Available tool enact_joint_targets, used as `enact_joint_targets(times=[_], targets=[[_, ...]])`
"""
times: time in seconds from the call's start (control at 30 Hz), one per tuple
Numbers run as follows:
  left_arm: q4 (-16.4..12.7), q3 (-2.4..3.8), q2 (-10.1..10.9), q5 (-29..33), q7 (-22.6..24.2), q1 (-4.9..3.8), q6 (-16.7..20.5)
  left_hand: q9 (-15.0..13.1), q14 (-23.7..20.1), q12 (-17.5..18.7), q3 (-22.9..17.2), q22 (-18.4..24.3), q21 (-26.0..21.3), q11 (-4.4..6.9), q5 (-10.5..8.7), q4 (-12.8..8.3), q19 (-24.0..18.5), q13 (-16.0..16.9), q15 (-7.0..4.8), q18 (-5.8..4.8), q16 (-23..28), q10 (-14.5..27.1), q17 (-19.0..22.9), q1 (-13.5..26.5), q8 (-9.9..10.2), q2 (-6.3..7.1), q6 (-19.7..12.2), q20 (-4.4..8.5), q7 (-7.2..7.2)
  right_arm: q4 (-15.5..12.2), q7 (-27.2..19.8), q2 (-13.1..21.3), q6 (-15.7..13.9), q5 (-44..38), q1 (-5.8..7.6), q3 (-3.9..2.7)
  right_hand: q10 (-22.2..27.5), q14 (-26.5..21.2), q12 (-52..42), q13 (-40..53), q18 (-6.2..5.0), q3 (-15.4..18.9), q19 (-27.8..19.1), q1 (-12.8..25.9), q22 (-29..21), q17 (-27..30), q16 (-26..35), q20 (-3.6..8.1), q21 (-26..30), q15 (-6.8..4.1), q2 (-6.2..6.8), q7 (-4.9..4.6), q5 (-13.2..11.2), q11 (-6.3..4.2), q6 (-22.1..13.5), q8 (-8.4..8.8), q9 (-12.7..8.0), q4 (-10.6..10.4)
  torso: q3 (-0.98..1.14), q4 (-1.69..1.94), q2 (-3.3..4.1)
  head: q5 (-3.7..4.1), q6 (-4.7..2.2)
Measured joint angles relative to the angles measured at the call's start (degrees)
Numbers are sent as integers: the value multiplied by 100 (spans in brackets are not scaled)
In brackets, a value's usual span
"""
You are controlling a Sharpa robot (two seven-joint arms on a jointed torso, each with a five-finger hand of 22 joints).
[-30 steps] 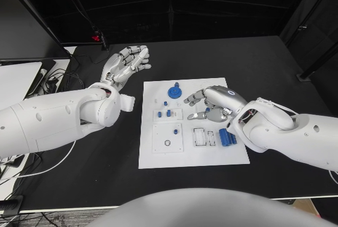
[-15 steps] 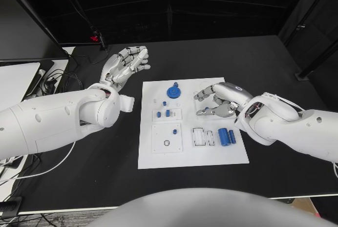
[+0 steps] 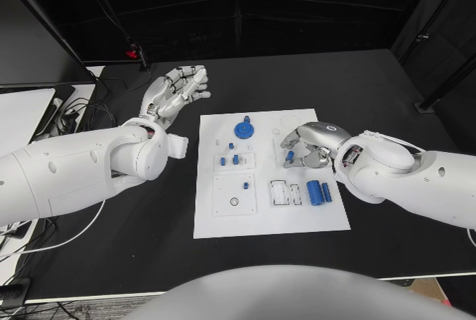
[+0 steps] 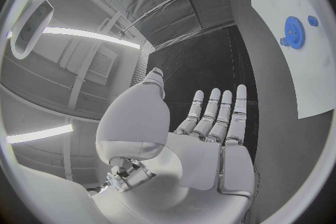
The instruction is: Assemble the parts on the task board
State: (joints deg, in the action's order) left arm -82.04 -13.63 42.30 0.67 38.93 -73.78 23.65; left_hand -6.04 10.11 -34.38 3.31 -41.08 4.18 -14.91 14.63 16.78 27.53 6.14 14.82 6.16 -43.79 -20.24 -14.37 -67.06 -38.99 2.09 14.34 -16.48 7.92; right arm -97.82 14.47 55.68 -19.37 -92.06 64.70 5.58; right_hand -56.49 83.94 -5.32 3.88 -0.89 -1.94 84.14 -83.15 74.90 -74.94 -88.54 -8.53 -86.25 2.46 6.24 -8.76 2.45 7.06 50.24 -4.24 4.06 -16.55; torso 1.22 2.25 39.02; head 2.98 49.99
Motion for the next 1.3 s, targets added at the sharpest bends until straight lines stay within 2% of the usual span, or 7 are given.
enact_joint_targets(times=[0.33, 0.47, 0.6, 0.87, 0.93, 1.13, 1.3], targets=[[0, 0, 2, 0, 0, 1, 0, 12, 0, 0, 0, 8, 0, 0, 0, 0, 0, -11, 0, 0, -45, 0, 17, -31, 3, -31, -21, 0, 20, 16, 405, -64, 200, -318, -1, 1, -243, 0, -238, 38, 0, -166, 0, -273, 0, 0, 0, 0, 0, 0, -209, 142, 0, -30, 231, -110, 41, 60, 0, 1, 0, 1, 0], [0, 0, 3, 0, 0, 1, 0, 12, 0, -3, 0, 8, 0, 0, 0, 0, 0, -11, 0, 0, -45, 0, 18, -31, -1, -31, -20, 0, 20, 16, 482, -79, 246, -387, -1, 1, -486, 2, -333, 44, 0, -182, 0, -312, 0, 0, 0, 0, 0, -2, -248, 181, 0, -94, 415, -177, 58, 43, 0, 1, 2, -3, 0], [0, 0, 3, 0, 0, 1, 0, 18, -14, -40, 0, 15, 0, -20, 24, 0, 0, -17, 14, 0, -45, 21, 42, -31, -29, -31, -20, 0, 20, 16, 517, -86, 264, -433, -1, 1, -608, 0, -369, 36, 1, -182, -22, -312, 0, 1, 0, 22, 0, -44, -248, 166, 0, -133, 491, -190, 58, 43, -3, 1, 2, -3, 0], [7, 0, 1, 0, 0, 1, 0, 18, -21, -40, 0, 14, 0, -20, 24, 0, 0, -17, 21, 0, -45, 21, 42, -31, -29, -31, -20, 0, 20, 9, 530, -87, 262, -478, -1, 1, -822, 20, -369, -5, 1, -166, -13, -417, 0, 1, 0, 74, 0, -106, -354, 168, 0, -204, 631, -219, 57, 28, -2, 1, 2, -6, 0], [12, 0, 1, 0, 0, 1, 0, 18, -21, -40, 0, 14, 0, -20, 24, 0, 0, -17, 21, 0, -45, 21, 46, -40, -28, -40, -20, 0, 20, 9, 530, -87, 256, -485, -1, 1, -871, 0, -369, -9, 1, -166, -3, -474, 0, 1, -32, 90, 0, -126, -411, 175, 0, -243, 670, -224, 57, 28, -2, 1, 2, -9, 0], [18, 0, 1, 0, 0, 2, 0, 24, -21, -64, 0, 20, 0, -20, 49, 0, 0, -23, 21, 0, -69, 20, 57, -53, -28, -53, -20, 0, 20, 20, 504, -87, 193, -483, -2, 1, -1036, 0, -369, -26, 1, -257, -20, -712, 0, 1, -67, 148, 0, -167, -452, 177, 0, -316, 805, -275, 67, 40, -2, 1, 2, -15, 0], [20, 0, -1, 0, 0, 2, 0, 25, -21, -64, 0, 21, 0, -20, 54, 0, 0, -24, 21, 0, -68, 21, 59, -53, -28, -53, -20, 0, 20, 44, 440, -88, 78, -390, -2, 2, -1160, 1, -368, -32, 1, -343, -20, -917, 0, 1, -98, 188, -34, -208, -508, 176, -1, -337, 972, -337, 82, 79, -2, 4, 3, -26, 0]])
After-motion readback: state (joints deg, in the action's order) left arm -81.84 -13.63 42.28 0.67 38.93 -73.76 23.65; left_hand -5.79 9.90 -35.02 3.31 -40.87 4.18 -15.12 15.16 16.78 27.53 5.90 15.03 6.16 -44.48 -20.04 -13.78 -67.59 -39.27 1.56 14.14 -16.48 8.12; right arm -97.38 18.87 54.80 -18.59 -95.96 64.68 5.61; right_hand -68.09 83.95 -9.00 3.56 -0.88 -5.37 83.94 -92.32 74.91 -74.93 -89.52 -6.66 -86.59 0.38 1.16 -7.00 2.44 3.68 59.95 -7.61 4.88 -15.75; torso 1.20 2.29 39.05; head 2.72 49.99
